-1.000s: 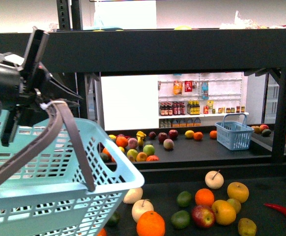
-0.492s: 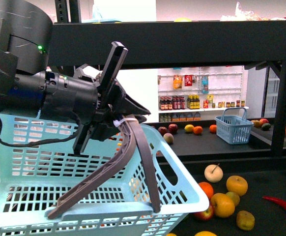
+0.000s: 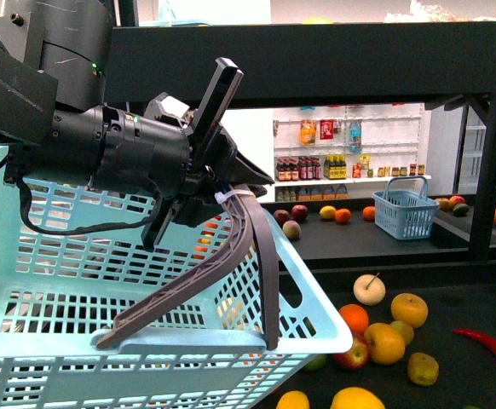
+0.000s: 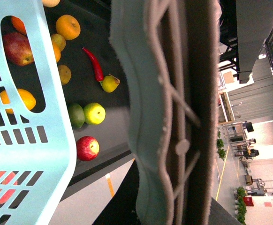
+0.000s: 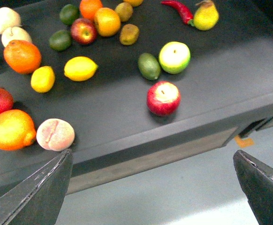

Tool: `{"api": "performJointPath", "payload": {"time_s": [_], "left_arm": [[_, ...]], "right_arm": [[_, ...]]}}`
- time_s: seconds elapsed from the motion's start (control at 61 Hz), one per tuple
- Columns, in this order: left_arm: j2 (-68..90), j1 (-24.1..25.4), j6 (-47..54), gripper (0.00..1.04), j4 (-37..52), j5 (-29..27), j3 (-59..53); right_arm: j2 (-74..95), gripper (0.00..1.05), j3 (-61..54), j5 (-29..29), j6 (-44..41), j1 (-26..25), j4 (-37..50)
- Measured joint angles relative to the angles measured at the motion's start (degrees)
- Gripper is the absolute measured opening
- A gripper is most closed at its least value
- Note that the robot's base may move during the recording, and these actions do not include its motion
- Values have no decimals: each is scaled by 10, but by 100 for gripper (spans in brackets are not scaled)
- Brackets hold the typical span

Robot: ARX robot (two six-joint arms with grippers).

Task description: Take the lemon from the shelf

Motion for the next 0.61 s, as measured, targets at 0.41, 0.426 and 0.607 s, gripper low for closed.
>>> {"api": "performJointPath", "payload": {"time_s": [0.41,0.426,0.607], "left_arm": [[0,0,1,10,0,1,0],[0,0,1,10,0,1,0],[1,0,1,9,0,2,0]], "right_arm": [[606,102,285,-239,-200,-121,255],[616,102,293,-244,-202,-120,257],[735,102,398,-311,-335,-96,269]]}}
